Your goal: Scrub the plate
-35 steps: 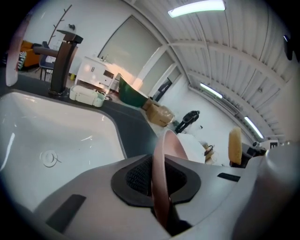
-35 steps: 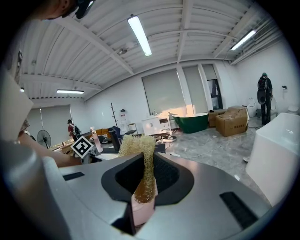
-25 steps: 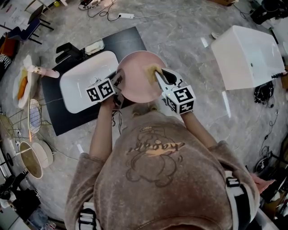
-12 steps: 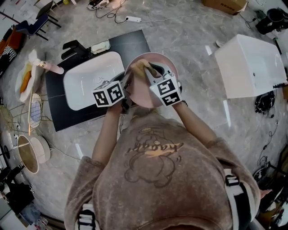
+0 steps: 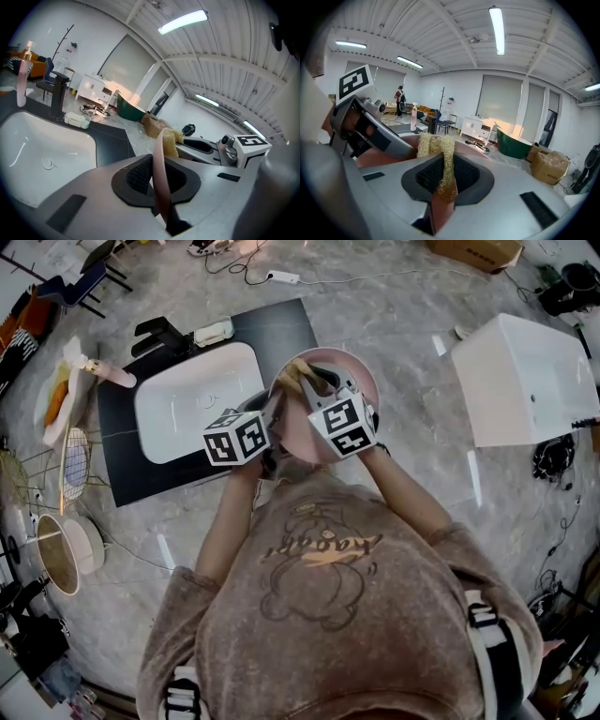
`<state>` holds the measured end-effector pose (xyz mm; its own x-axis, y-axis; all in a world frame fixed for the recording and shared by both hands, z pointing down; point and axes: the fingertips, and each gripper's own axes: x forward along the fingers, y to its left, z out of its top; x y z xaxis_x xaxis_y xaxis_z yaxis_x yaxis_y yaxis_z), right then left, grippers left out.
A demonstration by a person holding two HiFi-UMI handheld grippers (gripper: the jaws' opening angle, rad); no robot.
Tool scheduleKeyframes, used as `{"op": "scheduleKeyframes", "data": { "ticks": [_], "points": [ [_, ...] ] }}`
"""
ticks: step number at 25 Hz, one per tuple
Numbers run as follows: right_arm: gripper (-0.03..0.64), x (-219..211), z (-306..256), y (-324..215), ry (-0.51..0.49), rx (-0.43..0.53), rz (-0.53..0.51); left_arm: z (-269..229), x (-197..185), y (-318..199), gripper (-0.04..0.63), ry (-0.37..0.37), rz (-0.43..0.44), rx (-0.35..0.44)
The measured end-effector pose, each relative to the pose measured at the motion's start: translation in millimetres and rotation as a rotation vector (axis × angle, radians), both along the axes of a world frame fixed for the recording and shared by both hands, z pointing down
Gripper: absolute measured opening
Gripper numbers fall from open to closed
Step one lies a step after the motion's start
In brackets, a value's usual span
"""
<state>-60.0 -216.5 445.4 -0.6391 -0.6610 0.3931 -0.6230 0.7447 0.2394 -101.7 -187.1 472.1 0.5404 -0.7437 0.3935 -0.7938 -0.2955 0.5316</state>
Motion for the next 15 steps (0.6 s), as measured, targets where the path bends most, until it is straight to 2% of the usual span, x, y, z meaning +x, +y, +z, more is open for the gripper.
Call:
{"op": "scheduleKeyframes", "data": {
  "ticks": [6,15],
  "points": [
    [0.051,1.4,-3.4,-8.0,0.068,0.067,-0.005,-2.1,-2.4,0.8,0.037,-0.004,-0.011,0.005],
    [0.051,39.2,-6.7,-42.4,0.142,0.098,0.095,-13.9,-10.1,-5.2,0.037,-0.013,-0.033,0.035]
  ]
}}
